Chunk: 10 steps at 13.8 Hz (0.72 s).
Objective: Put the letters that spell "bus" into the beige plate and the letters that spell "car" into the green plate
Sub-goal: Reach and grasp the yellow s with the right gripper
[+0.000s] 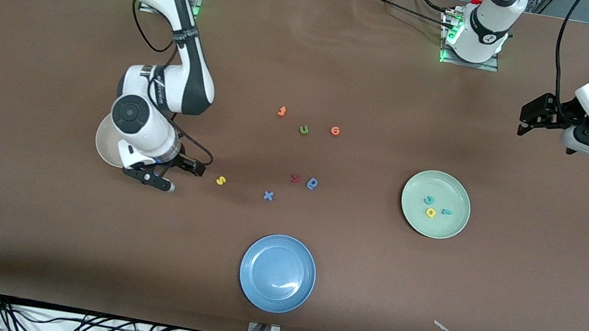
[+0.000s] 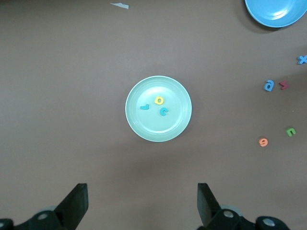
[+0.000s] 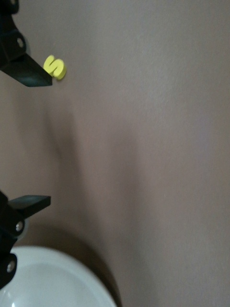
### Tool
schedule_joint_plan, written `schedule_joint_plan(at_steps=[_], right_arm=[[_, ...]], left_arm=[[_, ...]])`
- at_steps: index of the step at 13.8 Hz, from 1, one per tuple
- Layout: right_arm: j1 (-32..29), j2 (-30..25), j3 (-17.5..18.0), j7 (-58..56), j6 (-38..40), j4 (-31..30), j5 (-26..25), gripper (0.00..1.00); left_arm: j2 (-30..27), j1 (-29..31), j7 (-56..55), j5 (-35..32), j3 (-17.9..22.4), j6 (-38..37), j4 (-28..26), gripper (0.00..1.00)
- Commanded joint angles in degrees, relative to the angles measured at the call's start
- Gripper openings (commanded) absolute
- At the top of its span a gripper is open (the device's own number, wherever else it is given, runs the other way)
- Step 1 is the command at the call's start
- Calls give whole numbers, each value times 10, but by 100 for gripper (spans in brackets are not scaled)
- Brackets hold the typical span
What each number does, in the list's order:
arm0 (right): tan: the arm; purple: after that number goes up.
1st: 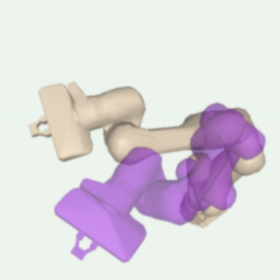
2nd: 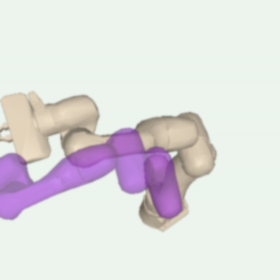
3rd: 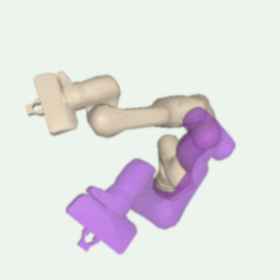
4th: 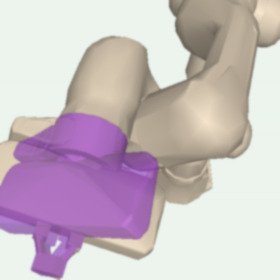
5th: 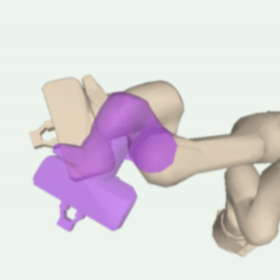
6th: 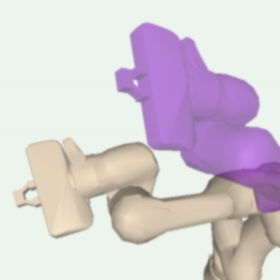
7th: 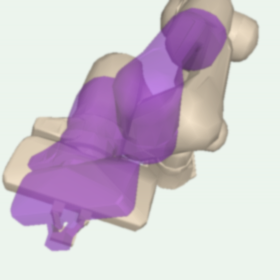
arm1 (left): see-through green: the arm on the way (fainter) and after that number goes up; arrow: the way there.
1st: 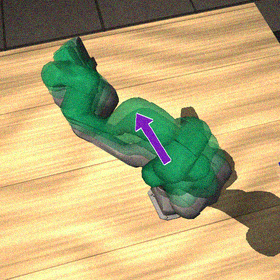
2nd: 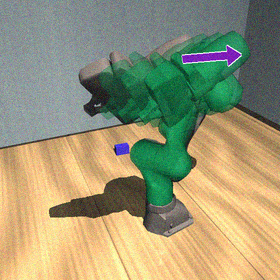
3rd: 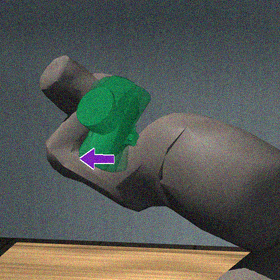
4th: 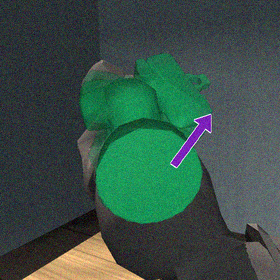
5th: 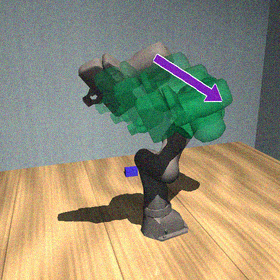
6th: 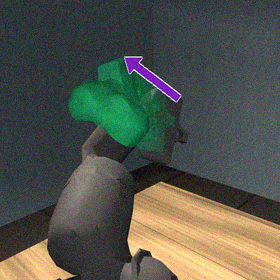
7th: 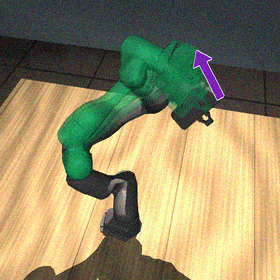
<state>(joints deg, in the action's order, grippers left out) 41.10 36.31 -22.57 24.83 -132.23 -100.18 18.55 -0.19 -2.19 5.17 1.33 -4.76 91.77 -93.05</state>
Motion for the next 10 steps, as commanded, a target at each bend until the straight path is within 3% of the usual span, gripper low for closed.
schedule_joint_plan(at_steps=[1, 4, 10], right_arm=[[-4, 40, 12, 36, 13, 59, 15, 100], [-3, 67, 24, 61, 13, 96, 27, 100], [-2, 97, 54, 102, 10, 110, 29, 99]], left_arm=[[7, 2, -3, -12, -1, -13, 15, 100], [7, 3, -4, -12, -1, -12, 15, 100], [29, 18, 1, -7, 1, -4, 23, 100]])
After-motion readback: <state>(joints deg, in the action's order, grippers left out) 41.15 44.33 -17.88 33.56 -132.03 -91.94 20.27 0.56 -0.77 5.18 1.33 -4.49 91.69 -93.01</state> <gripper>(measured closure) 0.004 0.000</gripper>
